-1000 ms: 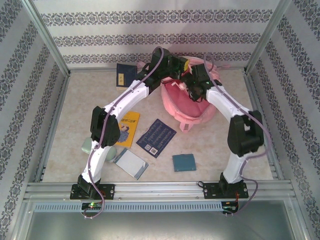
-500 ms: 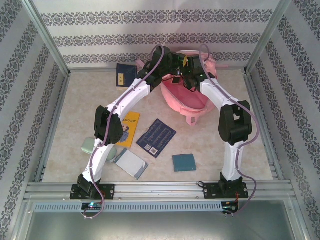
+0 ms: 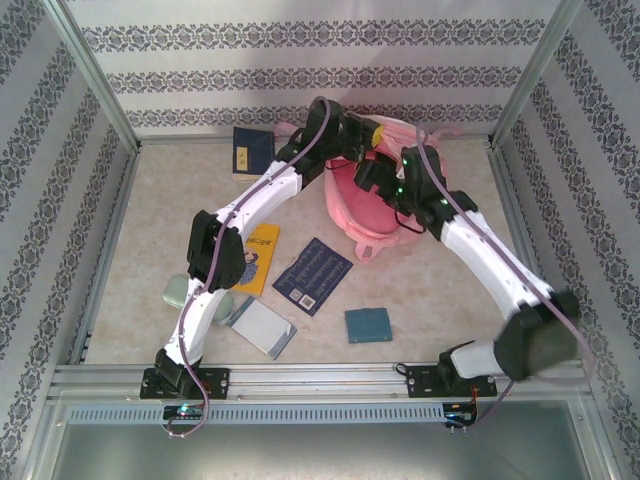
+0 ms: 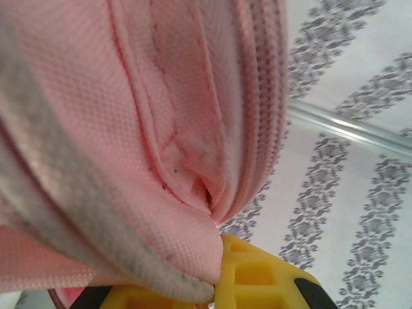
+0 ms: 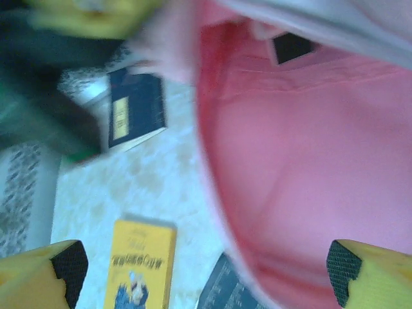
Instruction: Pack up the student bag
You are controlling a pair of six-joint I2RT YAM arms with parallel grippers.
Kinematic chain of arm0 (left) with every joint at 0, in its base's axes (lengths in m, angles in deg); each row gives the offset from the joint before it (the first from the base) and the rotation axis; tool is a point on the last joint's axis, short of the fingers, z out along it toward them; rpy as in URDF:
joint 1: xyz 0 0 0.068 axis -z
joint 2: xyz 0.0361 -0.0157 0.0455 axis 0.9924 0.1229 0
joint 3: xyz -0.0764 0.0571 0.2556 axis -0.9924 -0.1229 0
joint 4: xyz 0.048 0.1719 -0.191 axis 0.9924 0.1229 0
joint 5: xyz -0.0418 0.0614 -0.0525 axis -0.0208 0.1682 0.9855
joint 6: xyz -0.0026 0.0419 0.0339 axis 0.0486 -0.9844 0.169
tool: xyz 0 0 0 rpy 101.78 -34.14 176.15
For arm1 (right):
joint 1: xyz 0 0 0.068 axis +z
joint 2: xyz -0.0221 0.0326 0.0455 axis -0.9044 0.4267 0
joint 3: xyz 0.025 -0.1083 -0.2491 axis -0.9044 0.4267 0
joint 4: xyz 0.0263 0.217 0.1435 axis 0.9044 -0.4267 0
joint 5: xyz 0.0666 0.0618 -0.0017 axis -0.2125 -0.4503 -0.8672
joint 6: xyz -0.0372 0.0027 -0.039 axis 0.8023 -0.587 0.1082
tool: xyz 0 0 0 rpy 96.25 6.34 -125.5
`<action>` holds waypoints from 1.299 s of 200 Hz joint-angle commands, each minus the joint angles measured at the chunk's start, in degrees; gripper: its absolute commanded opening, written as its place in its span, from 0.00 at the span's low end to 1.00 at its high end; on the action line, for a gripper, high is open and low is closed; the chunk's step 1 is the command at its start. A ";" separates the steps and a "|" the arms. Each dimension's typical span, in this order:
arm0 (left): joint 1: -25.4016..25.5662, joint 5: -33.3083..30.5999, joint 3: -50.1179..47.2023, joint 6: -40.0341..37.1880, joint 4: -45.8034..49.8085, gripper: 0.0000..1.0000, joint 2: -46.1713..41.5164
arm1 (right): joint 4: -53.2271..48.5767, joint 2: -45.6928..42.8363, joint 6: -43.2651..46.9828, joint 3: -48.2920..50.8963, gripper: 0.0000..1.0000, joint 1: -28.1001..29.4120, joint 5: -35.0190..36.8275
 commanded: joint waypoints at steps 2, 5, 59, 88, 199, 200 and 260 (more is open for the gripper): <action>1.97 6.01 -3.47 -3.26 -3.48 0.00 -4.17 | -8.31 -8.09 7.88 2.99 0.95 1.70 2.40; 2.11 6.16 -3.97 -3.70 -3.16 0.00 -4.35 | -9.46 -9.05 8.11 3.42 0.94 1.75 2.85; 4.12 7.86 -10.08 -6.90 -1.08 0.00 -5.10 | -20.00 -21.68 9.11 7.19 0.94 1.77 5.35; 5.17 8.63 -9.68 -10.07 2.79 0.31 -5.37 | -25.20 -23.06 10.48 6.11 0.94 1.78 6.27; 2.83 3.56 -16.00 -46.41 37.59 0.66 -28.64 | -28.25 -19.27 15.31 1.28 0.92 2.33 -3.92; 2.74 3.56 -16.24 -46.79 37.79 0.66 -28.92 | -28.17 -19.19 15.24 1.38 0.92 2.40 -4.11; -5.70 -6.71 -35.53 -54.97 52.32 0.69 -43.95 | -37.43 -4.32 20.00 -2.37 0.93 18.24 0.91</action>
